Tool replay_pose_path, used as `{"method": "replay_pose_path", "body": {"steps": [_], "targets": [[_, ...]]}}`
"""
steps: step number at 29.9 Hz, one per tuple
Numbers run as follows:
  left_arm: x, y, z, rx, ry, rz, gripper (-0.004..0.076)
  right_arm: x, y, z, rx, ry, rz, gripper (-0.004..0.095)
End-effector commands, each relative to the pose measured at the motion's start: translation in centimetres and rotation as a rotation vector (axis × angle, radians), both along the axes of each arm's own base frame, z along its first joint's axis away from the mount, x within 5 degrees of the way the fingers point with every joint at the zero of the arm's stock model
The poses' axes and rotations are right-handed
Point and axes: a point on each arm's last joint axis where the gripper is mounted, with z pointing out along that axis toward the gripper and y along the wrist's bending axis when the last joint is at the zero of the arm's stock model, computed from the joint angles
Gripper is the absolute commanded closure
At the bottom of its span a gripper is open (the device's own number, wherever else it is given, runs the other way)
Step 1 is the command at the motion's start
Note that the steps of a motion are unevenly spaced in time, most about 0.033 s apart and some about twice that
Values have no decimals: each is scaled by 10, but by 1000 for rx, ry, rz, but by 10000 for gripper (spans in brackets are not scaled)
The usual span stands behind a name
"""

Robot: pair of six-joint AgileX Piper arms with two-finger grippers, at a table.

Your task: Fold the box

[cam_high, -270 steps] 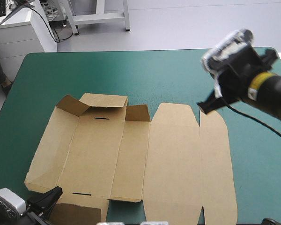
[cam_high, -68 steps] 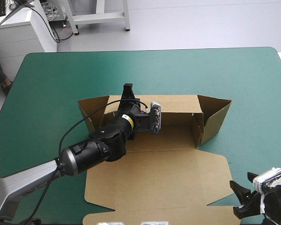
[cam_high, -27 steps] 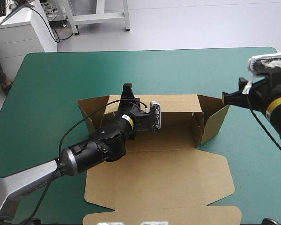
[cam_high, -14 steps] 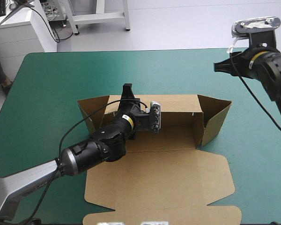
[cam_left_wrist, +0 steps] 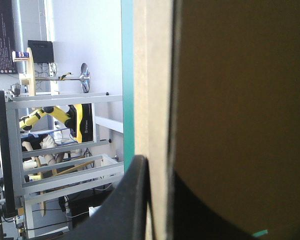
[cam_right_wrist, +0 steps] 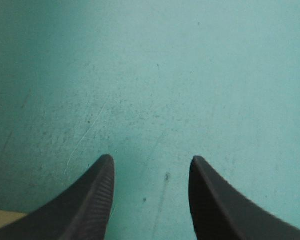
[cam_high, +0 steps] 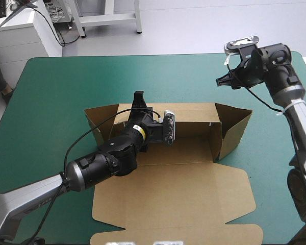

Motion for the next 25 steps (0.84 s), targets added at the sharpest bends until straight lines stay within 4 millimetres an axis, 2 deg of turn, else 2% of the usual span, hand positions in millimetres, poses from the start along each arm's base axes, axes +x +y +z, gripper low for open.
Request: {"method": "replay_pose_path", "body": {"steps": [1,10,15,25], "targets": [[-5,1,9,-56,13,0,732,1,-5,20,-21,-119,10,503],[-5,-2,9,-75,10,-32,732,4,-2,10,24,-68,-23,477],[-5,-2,9,-75,10,-32,732,14,-8,-8,89,13,-70,477],[-5,-3,9,-75,9,-33,732,1,-3,-23,115,220,52,481]]}}
